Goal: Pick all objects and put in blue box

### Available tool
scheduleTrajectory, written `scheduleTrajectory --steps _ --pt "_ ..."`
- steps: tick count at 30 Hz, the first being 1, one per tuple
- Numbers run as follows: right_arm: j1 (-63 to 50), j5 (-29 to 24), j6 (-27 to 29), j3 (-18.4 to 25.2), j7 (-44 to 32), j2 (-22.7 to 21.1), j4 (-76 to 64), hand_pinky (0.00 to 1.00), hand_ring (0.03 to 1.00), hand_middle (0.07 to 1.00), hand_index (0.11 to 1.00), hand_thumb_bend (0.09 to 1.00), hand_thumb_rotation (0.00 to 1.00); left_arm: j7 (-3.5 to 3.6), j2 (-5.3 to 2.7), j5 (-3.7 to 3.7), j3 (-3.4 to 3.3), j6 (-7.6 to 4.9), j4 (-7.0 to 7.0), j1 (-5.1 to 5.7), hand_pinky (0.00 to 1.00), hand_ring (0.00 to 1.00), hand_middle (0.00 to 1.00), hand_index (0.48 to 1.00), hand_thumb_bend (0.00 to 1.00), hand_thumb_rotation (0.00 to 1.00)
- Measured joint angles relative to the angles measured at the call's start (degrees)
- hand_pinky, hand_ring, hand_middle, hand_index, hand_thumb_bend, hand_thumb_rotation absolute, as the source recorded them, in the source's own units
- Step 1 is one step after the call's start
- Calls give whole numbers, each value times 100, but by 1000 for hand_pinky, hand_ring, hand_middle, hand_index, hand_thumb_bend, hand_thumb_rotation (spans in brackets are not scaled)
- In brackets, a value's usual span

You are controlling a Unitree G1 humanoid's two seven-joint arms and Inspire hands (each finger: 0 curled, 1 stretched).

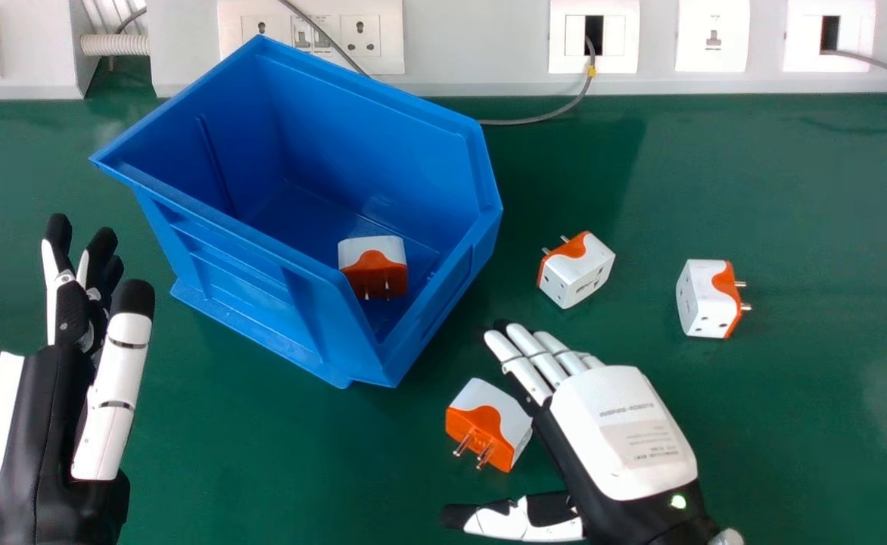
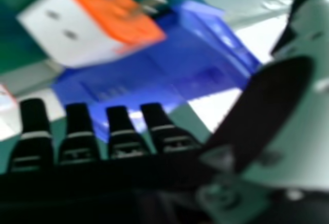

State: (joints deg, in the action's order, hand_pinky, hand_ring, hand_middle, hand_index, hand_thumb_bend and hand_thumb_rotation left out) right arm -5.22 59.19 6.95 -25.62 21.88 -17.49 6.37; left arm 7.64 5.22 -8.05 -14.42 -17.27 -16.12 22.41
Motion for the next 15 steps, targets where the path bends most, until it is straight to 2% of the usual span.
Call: scheduleTrajectory --steps 4,7,11,15 --pt "181 8 -97 -95 101 55 354 756 865 903 896 645 621 23 11 -6 -23 -2 1 2 1000 1000 1000 968 542 839" --pt "260 10 -189 -176 130 71 582 757 860 898 894 644 604 75 29 -104 -54 -3 2 3 1000 1000 1000 970 547 841" --pt "356 6 -269 -253 176 82 842 755 854 892 888 639 574 99 32 -126 -64 -17 22 -4 1000 1000 999 963 539 829" --pt "496 8 -397 -354 230 118 1072 755 853 889 884 637 553 110 32 -215 -64 -14 23 -9 1000 1000 996 956 540 815"
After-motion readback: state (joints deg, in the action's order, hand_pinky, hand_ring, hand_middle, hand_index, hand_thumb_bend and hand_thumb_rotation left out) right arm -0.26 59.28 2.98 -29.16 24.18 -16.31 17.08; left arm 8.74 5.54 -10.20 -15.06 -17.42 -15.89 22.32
